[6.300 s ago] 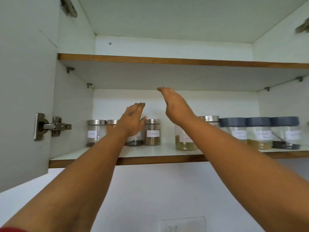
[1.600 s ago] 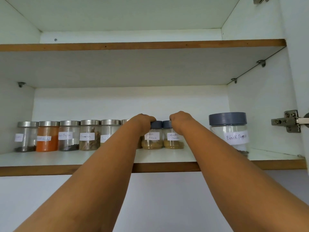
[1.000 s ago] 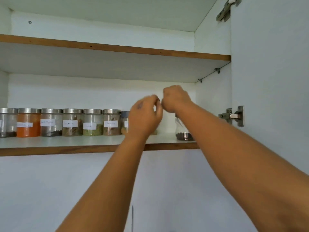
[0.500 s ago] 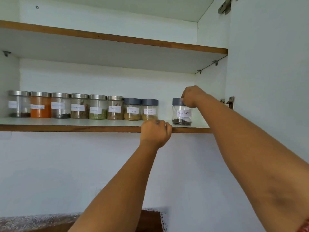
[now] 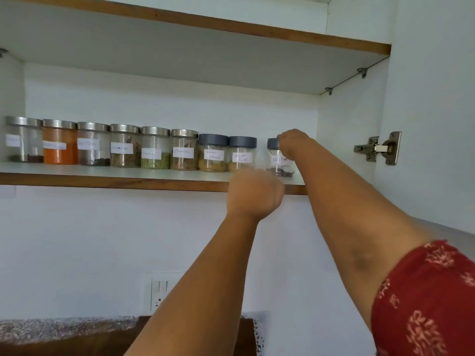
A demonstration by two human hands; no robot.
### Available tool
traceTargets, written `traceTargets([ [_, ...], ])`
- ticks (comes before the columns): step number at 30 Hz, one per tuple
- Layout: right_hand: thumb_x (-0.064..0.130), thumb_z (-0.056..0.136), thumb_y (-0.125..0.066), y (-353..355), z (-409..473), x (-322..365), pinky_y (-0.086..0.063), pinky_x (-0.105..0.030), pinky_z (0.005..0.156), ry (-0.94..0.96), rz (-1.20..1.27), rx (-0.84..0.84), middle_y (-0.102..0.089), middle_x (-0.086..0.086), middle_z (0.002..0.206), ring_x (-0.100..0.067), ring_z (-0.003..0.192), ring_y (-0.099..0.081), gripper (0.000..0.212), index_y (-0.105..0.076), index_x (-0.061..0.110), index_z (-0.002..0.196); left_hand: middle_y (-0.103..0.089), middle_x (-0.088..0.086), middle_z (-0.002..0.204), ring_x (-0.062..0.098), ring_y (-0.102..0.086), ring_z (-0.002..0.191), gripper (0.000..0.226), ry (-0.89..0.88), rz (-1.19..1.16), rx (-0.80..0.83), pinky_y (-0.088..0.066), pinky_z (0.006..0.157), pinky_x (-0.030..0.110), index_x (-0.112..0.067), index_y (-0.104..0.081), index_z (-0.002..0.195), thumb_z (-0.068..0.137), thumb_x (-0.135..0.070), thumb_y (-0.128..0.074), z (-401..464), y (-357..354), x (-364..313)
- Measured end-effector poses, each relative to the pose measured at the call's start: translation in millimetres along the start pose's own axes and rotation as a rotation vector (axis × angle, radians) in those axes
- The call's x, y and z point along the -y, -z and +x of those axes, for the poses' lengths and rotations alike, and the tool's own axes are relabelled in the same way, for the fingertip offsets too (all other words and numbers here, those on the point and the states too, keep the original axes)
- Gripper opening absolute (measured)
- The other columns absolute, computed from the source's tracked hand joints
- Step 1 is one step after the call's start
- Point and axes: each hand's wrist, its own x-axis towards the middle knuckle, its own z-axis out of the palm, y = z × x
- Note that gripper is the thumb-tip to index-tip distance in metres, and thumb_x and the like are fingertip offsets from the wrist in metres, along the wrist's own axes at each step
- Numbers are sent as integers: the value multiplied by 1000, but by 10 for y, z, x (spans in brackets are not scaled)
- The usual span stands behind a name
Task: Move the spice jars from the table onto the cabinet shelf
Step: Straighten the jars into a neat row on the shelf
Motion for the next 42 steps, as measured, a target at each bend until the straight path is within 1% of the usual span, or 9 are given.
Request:
traceTargets([
  [5,-3,94,-47,-129,219,12,-42,-33,99,43,68,-76,-50,-13,139,-28,126,-49,46,-46,5,139,-51,2,50,18,-45,48,36,-3,40,-42,-39,56,27,-12,-57,54,84,-27,-44,5,-39,-18],
  [9,-1,96,-44,-197,344,40,-38,-33,102,69,120,-114,-43,-13,146,-29,132,-43,50,-39,8,145,-53,1,52,18,-49,49,38,-3,75,-41,-42,55,29,-14,-58,56,86,-29,-40,9,-80,-10],
  [13,-1,96,-43,-234,422,21,-38,-34,103,67,177,-144,-44,-12,145,-29,131,-44,48,-42,9,143,-50,1,50,17,-46,48,37,-2,90,-72,-37,55,26,-14,-54,54,85,-29,-41,28,-82,-1],
  [17,-1,96,-43,-295,450,-9,-35,-35,107,62,239,-162,-41,-13,147,-31,133,-41,52,-39,11,146,-50,0,50,16,-45,47,37,-6,74,-84,-35,55,26,-14,-55,54,85,-29,-40,11,-81,-7],
  [27,-4,91,-47,-486,527,-59,-36,-35,102,120,476,-263,-48,-13,138,-31,123,-47,49,-46,11,139,-50,1,50,16,-45,48,36,13,78,-82,-38,55,28,-14,-54,54,85,-28,-41,11,-82,-7],
  [32,-4,90,-51,-499,529,-50,-38,-35,100,113,496,-281,-48,-13,136,-31,120,-49,51,-45,11,138,-51,0,50,16,-46,49,36,20,91,-66,-38,55,27,-15,-55,55,85,-29,-41,22,-66,-17],
  [37,-4,92,-49,-537,528,-55,-41,-35,94,94,544,-324,-52,-16,129,-32,115,-52,41,-49,8,131,-52,0,52,16,-46,50,36,27,68,-36,-40,57,27,-15,-56,56,86,-29,-41,4,-62,-16],
  [40,-6,94,-45,-553,522,-34,-39,-35,98,112,592,-301,-44,-19,139,-34,120,-49,49,-40,9,141,-52,-1,52,14,-47,51,35,29,45,-47,-39,58,26,-15,-57,57,86,-30,-42,5,-53,-16],
  [42,-8,95,-44,-518,506,-17,-37,-34,102,77,669,-292,-27,-19,151,-35,127,-45,62,-25,11,151,-52,-1,52,14,-46,50,35,26,28,-58,-39,58,26,-15,-57,57,86,-29,-43,5,-53,-16],
])
